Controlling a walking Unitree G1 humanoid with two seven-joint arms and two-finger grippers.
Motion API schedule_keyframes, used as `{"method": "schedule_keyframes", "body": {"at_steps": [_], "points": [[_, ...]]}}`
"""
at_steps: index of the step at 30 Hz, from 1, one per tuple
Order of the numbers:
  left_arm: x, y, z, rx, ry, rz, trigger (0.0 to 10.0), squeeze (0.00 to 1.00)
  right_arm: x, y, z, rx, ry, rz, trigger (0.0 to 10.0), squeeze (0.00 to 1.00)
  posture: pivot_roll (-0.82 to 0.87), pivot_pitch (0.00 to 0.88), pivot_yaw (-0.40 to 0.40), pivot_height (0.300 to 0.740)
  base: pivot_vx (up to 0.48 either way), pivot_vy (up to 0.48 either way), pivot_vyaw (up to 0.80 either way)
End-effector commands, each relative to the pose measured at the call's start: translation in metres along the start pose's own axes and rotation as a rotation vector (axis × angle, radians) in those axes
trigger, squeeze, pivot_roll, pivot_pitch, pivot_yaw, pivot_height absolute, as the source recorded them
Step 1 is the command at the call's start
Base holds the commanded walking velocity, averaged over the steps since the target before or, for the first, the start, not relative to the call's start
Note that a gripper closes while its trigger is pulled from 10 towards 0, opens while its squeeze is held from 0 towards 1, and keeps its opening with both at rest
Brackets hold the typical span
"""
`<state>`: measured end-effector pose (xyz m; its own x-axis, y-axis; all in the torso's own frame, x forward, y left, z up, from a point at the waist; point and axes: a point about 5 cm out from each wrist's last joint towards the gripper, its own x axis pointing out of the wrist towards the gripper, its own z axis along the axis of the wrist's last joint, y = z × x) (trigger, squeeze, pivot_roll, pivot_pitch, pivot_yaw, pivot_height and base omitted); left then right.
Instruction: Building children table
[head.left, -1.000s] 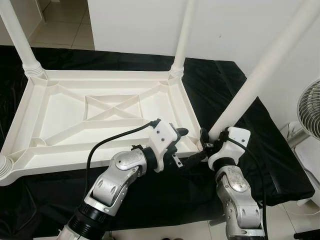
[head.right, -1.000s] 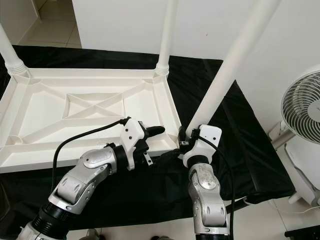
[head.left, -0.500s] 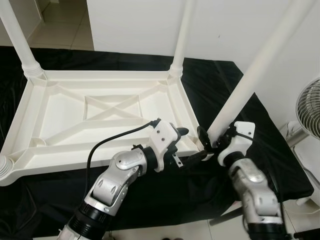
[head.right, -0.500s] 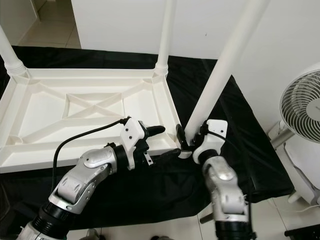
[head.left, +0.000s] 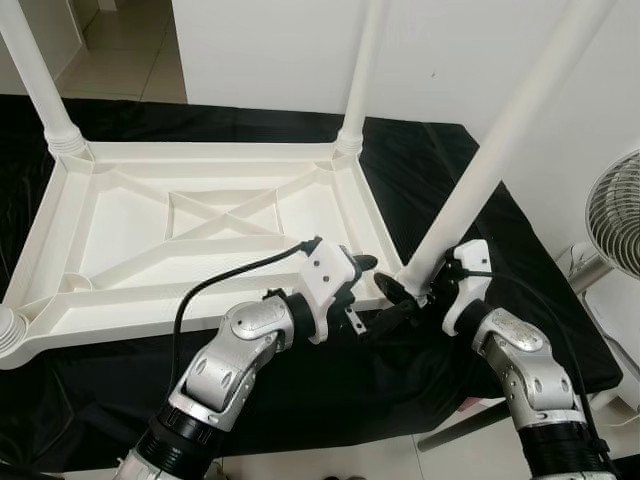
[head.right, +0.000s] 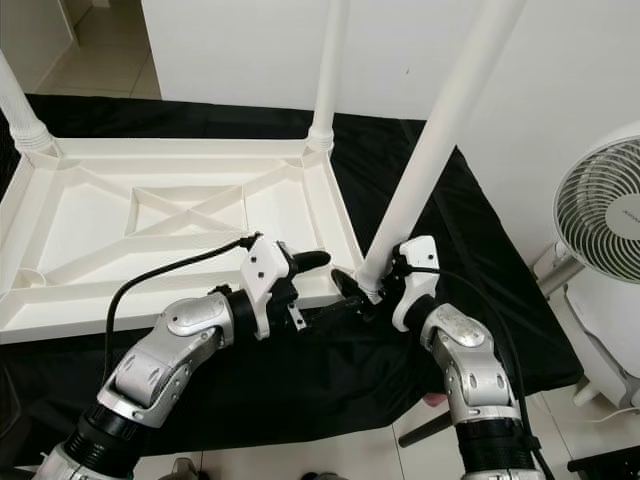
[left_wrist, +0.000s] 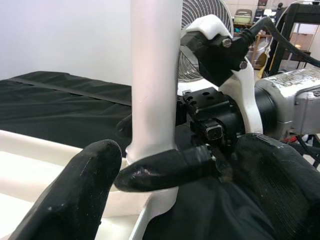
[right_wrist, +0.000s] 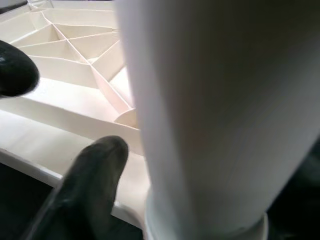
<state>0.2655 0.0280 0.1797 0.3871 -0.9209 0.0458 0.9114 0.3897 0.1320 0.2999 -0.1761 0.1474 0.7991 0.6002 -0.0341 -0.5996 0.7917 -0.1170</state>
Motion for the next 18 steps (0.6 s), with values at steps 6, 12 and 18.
{"method": "schedule_keyframes", "body": {"at_steps": [6, 12, 18], "points": [[0.001, -0.001, -0.0013, 0.009, 0.011, 0.01, 10.0, 0.0, 0.0015, 0.002, -0.0082, -0.003, 0.024, 0.082, 0.0, 0.0, 0.06, 0.068, -0.101, 0.74, 0.0, 0.0, 0.0], [0.0009, -0.001, -0.0014, 0.005, 0.01, 0.011, 10.0, 0.0, -0.0008, 0.0021, -0.0099, 0.009, 0.02, 0.086, 0.0, 0.0, 0.06, 0.073, -0.1, 0.74, 0.0, 0.0, 0.0], [0.0015, -0.0019, -0.0013, 0.0, 0.008, 0.01, 10.0, 0.0, -0.006, 0.006, -0.0154, 0.052, 0.014, 0.036, 10.0, 0.0, 0.05, 0.086, -0.096, 0.74, 0.0, 0.0, 0.0]]}}
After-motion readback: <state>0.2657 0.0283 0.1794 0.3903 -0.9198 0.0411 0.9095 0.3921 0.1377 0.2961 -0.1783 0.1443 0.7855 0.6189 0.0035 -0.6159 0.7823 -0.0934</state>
